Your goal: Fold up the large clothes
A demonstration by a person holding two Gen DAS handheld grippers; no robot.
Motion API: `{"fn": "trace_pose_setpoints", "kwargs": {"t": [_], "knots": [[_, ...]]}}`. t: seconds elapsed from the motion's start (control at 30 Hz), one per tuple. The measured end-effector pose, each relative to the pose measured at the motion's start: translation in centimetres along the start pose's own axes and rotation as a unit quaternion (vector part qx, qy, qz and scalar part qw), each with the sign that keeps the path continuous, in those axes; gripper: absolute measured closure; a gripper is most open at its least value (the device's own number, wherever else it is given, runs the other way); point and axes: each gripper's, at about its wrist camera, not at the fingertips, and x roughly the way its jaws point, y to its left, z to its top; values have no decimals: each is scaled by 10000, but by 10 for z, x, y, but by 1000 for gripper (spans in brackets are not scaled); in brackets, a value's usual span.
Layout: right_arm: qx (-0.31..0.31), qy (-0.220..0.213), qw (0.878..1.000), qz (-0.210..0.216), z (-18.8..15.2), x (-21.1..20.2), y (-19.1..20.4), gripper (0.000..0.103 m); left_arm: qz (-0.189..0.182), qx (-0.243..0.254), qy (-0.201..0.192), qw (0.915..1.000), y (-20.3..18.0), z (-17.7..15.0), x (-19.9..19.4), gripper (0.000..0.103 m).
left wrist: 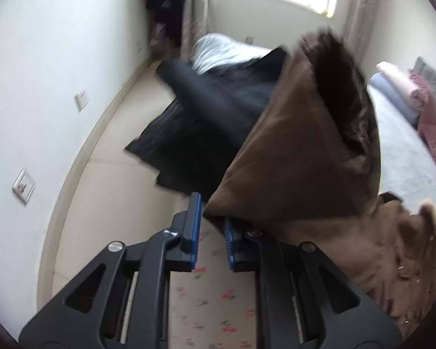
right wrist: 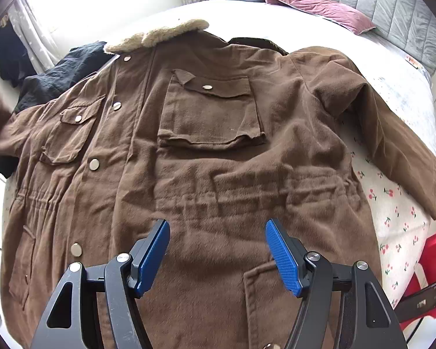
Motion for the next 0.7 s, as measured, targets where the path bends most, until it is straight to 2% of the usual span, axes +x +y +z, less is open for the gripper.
{"fn": "trace_pose_setpoints", "kwargs": {"t": [0.07, 0.13, 0.17, 0.23, 0.27, 0.3, 0.4, 0.47, 0.53, 0.63, 0.7], "knots": [[-15, 14, 10000, -51, -2, -5, -1, 33, 459, -188, 273, 9984, 20, -15, 18, 88], [-40, -5, 9999, -146, -3, -11, -4, 33, 227, -452, 361, 9981, 34, -24, 20, 87], [-37, -10, 9998, -184, -4, -14, -7, 33, 120, -504, 353, 9980, 36, -25, 17, 82], [-14, 18, 9998, -216, -2, -16, -15, 33, 57, -381, 219, 9990, 26, -23, 3, 64], [13, 32, 9997, -239, -1, -18, -20, 33, 48, -260, 112, 9996, 21, -22, -8, 50], [40, 38, 9996, -268, -1, -18, -25, 33, 18, -139, 2, 9999, 15, -20, -18, 40], [243, 81, 9990, -376, 7, -22, -44, 33, -177, 352, -345, 9986, -25, -12, -50, 28], [316, 117, 9988, -342, 19, -26, -50, 33, -378, 703, -406, 9960, -57, -6, -74, 20], [246, 143, 9991, -313, 39, -31, -50, 33, -706, 1068, -350, 9911, -100, -1, -90, 20], [-25, 15, 9991, -416, 79, -38, -39, 33, -1226, 1618, -241, 9789, -180, 4, -108, 20], [-187, -114, 9989, -411, 112, -38, -26, 29, -1426, 1932, -184, 9706, -235, 6, -112, 20]]}}
